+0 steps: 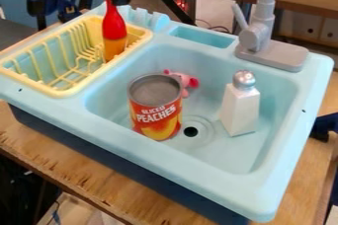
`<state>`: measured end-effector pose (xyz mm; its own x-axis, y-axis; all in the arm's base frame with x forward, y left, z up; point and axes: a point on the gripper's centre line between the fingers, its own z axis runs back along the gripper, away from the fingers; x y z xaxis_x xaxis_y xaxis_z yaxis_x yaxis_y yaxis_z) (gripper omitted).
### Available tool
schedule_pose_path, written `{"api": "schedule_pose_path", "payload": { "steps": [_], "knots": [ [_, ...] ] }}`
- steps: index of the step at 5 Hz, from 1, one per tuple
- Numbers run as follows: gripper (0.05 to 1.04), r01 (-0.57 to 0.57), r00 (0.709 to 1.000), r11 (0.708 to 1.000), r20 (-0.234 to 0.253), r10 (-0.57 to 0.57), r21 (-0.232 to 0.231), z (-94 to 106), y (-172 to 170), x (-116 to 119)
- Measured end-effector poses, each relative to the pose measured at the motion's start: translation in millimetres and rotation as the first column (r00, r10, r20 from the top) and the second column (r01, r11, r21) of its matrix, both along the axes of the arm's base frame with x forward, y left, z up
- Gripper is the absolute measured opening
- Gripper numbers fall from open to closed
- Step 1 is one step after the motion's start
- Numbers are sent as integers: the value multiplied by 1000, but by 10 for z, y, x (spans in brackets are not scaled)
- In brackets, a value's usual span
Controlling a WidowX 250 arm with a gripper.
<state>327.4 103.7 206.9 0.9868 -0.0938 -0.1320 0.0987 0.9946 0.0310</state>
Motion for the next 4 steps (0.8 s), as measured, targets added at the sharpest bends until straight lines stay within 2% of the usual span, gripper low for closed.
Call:
{"api": "schedule_pose_path", "payload": {
  "steps": [1,2,3,4],
  "knots": [
    [958,0,1000,1000,-23,0,-8,-99,15,41],
    [818,-3,999,1000,-46,2,-23,-191,29,58],
    [518,-10,997,999,-71,7,-51,-193,82,66],
    [340,-36,997,997,-66,32,-66,-194,61,66]
  ]
}}
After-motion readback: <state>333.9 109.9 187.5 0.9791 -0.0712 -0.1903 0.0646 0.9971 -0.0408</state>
